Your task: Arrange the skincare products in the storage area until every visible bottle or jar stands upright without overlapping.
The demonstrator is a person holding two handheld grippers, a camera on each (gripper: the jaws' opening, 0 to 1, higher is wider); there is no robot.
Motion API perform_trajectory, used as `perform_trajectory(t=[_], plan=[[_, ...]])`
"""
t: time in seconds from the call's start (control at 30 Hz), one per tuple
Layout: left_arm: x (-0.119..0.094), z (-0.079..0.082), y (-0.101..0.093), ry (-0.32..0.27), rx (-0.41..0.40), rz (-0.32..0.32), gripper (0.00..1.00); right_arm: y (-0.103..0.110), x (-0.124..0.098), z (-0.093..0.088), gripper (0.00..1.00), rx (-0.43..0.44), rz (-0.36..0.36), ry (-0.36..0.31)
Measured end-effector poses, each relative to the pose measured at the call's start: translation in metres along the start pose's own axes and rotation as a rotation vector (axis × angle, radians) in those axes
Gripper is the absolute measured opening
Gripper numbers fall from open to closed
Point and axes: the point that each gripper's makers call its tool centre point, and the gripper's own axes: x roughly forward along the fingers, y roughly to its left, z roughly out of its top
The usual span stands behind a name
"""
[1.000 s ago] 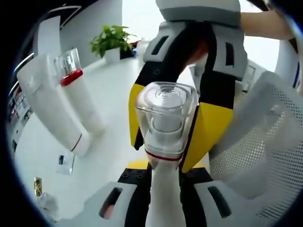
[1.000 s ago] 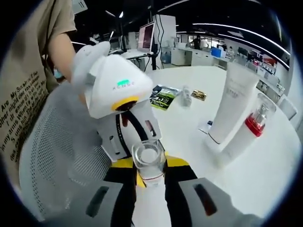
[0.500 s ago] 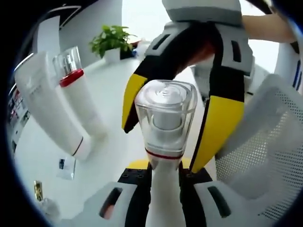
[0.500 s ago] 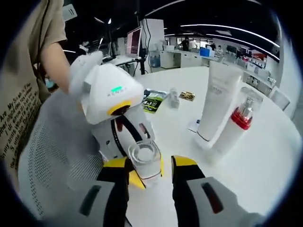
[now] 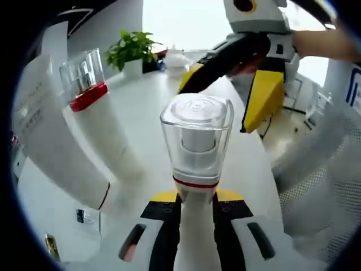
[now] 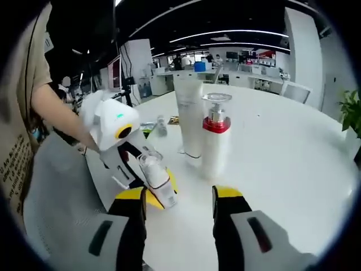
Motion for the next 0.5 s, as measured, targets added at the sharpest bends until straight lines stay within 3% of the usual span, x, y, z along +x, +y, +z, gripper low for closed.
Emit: perform_trajectory(t=[0.23,0.5], plan=[[0.007,0.006,0.014,-0.006,-0.011,0.010,0.18,-0.015,-0.012,0.000,0.57,0.030,-0.053,-0.021],[0.012,0.011,0.031,-0.006,-0.027,0.021,0.18,-0.014,-0.016,0.003,0.74,0.065,-0.047,-0.052]])
